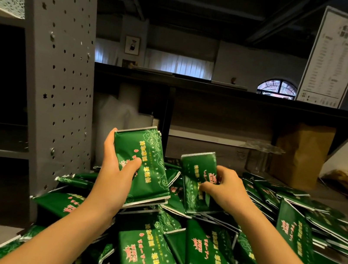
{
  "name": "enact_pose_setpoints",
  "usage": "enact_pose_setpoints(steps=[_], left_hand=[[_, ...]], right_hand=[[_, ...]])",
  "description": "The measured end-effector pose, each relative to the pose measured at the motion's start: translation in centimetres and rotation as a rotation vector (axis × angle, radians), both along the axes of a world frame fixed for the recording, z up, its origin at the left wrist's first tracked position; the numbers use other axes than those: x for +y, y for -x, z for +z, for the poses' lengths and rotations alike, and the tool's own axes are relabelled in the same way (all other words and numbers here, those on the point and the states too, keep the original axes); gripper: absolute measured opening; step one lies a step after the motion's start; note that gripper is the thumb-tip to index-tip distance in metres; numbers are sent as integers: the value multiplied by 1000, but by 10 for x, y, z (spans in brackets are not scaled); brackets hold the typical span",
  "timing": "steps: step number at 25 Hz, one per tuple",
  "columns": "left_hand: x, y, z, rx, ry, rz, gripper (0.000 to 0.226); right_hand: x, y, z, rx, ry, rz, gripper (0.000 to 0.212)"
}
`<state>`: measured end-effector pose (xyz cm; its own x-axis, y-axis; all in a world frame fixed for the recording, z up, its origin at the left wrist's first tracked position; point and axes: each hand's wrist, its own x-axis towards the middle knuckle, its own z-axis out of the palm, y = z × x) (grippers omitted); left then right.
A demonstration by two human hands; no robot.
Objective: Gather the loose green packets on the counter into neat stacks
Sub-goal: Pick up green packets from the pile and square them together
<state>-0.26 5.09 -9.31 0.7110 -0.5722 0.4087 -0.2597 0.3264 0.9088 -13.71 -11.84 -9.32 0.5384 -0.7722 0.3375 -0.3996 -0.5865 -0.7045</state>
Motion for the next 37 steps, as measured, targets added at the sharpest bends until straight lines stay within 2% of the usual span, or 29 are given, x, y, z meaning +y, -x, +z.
enact_pose_setpoints(steps=[3, 6, 9, 11, 14, 15, 16, 18, 19, 22, 26, 29, 33, 34, 37], left_hand=[[2, 4, 1, -40, -5, 34, 63], [4, 7, 2, -109, -43, 73, 64], [4, 7, 1, -135, -68, 83, 66], [3, 6, 0, -138, -76, 81, 68], [1, 5, -2, -119, -78, 70, 56], [0, 5, -2, -113, -81, 69, 54], [0, 6, -3, -110, -80, 70, 53], [-1, 8, -3, -101, -72, 69, 51], [-1, 9, -3, -90, -63, 63, 49], [0, 12, -1, -42, -44, 34, 44], [1, 14, -2, -29, -10, 11, 47], [2, 21, -1, -88, 26, 0, 57], [1, 22, -2, -139, 34, -13, 65], [1, 21, -3, -136, 37, -25, 64], [-2, 22, -6, -96, 46, -85, 60]], right_hand=[[8, -1, 5, -196, 41, 37, 25], [26, -1, 12, -353, 65, 196, 23], [49, -5, 15, -393, 118, 342, 34], [61, -8, 15, -428, 88, 416, 28], [69, -15, 12, -428, 13, 488, 19], [69, -17, 10, -415, -12, 507, 20], [69, -19, 7, -396, -32, 515, 29], [67, -22, 3, -351, -56, 508, 56], [68, -22, 2, -324, -52, 495, 61], [71, -20, 2, -260, 40, 444, 51], [71, -18, 0, -242, 195, 348, 55], [71, -16, 2, -321, 88, 304, 59], [64, -14, 2, -373, 139, 177, 95], [65, -14, 2, -389, 130, 175, 96], [69, -18, -3, -461, 44, 241, 81]])
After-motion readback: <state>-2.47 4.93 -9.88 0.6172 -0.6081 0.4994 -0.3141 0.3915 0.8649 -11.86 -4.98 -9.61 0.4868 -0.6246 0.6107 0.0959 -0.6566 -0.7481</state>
